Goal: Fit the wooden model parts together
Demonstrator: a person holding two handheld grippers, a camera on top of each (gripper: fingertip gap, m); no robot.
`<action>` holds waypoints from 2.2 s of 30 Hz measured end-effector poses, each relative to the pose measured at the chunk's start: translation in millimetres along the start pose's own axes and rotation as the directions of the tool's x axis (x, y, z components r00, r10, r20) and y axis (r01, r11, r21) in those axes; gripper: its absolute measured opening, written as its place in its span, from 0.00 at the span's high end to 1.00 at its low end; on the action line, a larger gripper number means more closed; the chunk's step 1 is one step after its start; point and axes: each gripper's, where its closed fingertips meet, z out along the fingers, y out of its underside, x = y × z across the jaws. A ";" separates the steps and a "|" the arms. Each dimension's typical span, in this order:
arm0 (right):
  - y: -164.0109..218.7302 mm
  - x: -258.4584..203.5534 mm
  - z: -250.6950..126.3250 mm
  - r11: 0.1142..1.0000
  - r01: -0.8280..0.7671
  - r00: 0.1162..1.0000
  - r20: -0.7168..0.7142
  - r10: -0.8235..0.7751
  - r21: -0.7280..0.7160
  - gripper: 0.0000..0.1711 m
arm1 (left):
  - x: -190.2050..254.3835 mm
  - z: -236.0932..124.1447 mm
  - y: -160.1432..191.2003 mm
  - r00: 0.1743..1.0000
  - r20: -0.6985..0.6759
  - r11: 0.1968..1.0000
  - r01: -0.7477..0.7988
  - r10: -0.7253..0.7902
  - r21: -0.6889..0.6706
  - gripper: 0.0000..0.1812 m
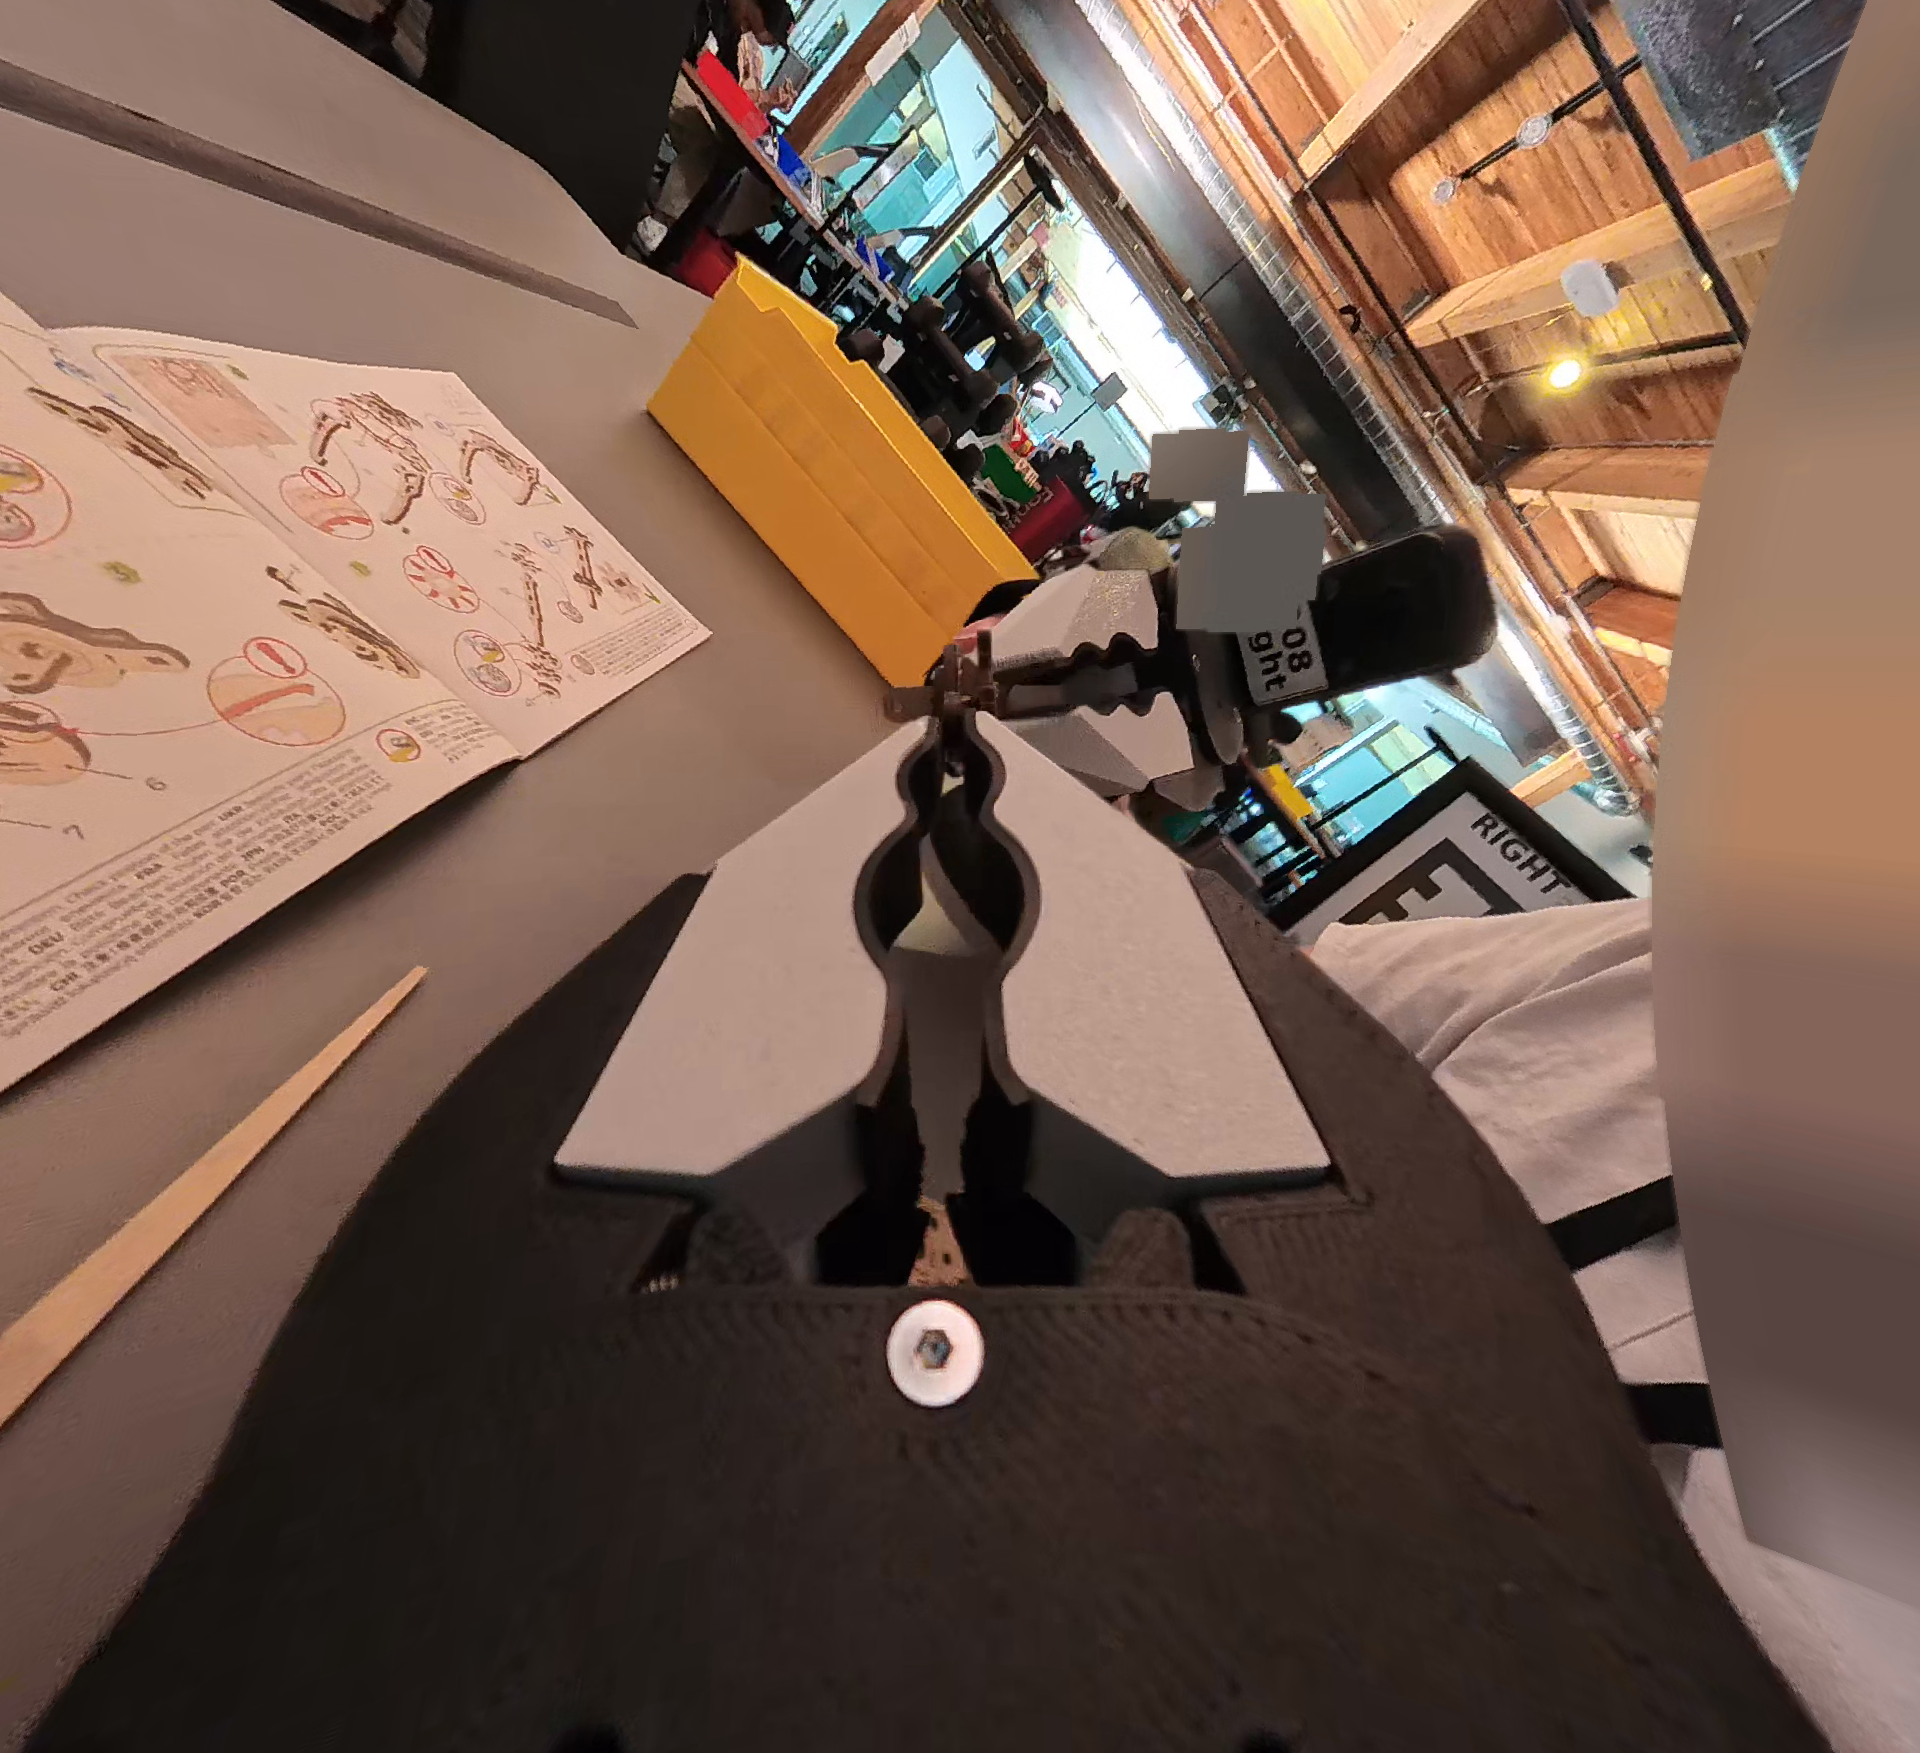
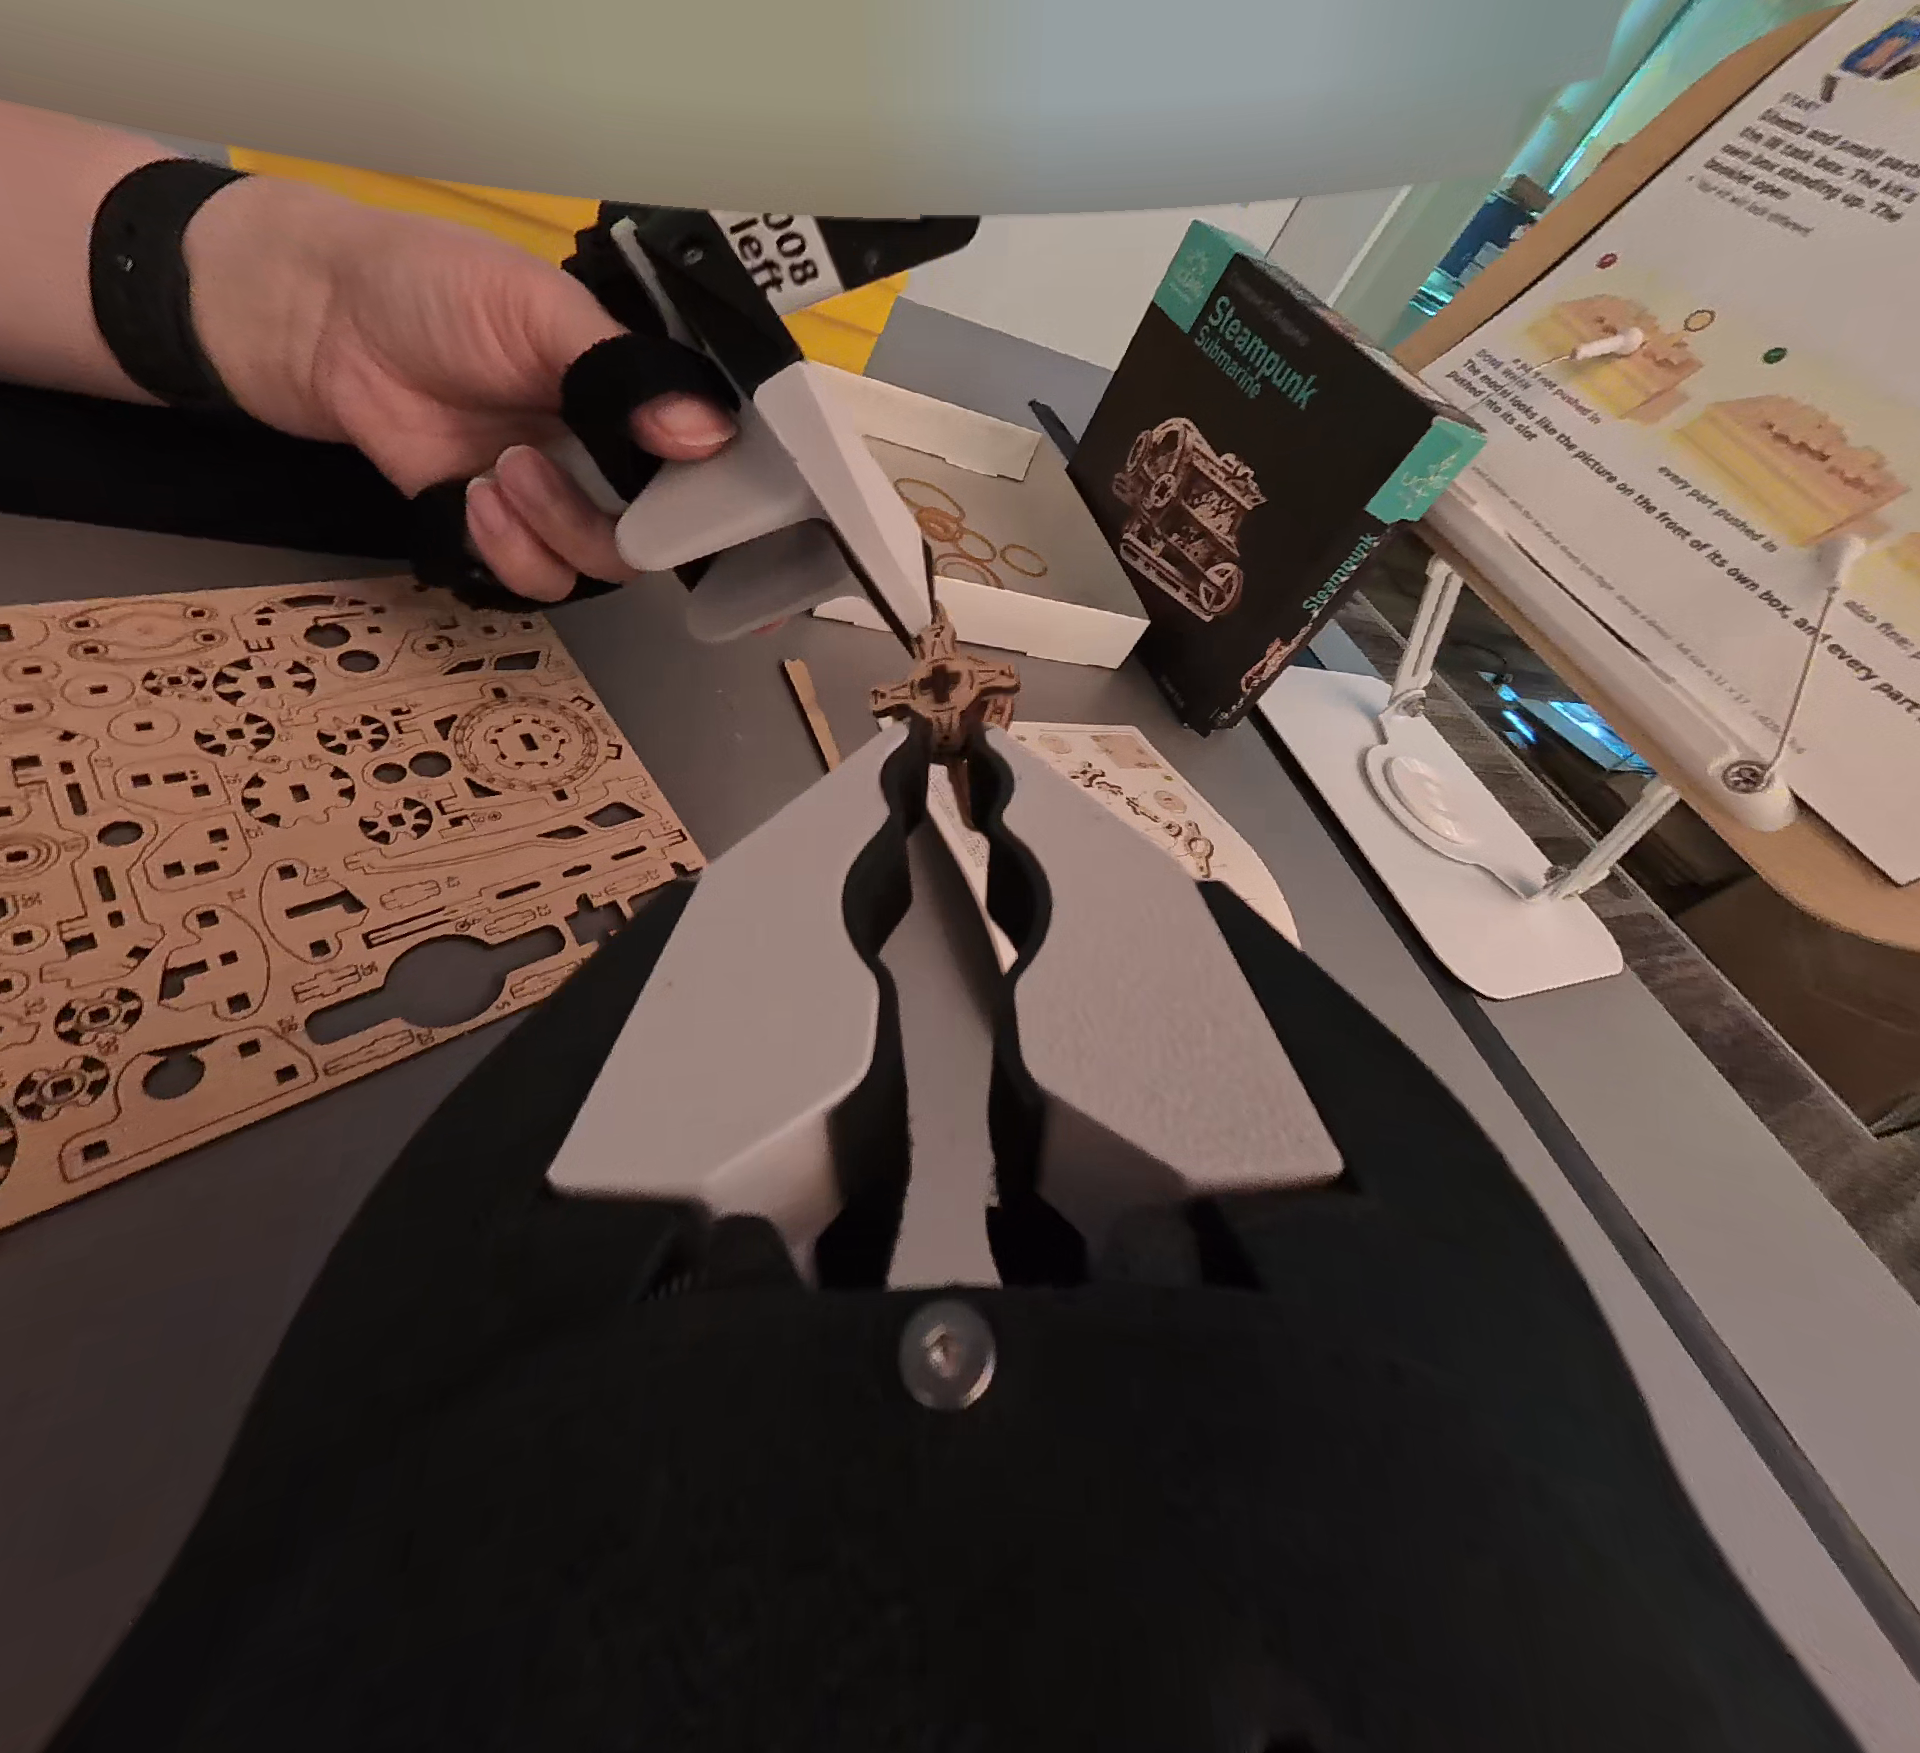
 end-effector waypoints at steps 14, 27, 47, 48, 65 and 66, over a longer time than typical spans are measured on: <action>-9.0 9.0 -11.2 0.999 -0.028 1.000 -0.013 0.028 0.044 0.97 | 16.7 -11.3 -17.8 0.816 0.115 0.823 -0.567 0.567 -0.032 0.88; -12.2 -0.8 -9.9 0.997 -0.060 0.997 0.054 0.057 0.056 0.97 | 5.8 -2.2 0.0 0.174 0.247 0.254 -0.905 0.953 -0.341 0.88; -4.8 2.1 -4.4 0.997 -0.079 0.997 0.023 0.078 0.004 0.97 | -3.8 1.6 5.5 0.188 0.263 0.281 -0.882 0.946 -0.378 0.96; -5.3 3.3 -4.7 0.997 -0.083 0.996 0.016 0.083 0.005 0.97 | -4.3 2.1 5.6 0.201 0.267 0.294 -0.878 0.942 -0.377 0.96; -10.6 -6.3 -8.8 0.998 -0.050 0.996 0.079 0.047 0.036 0.97 | 2.5 5.6 10.7 0.267 0.238 0.337 -0.879 0.934 -0.336 0.93; -9.8 -7.6 -8.2 0.998 -0.047 0.996 0.083 0.044 0.031 0.97 | 3.5 5.6 10.6 0.260 0.237 0.330 -0.883 0.936 -0.334 0.94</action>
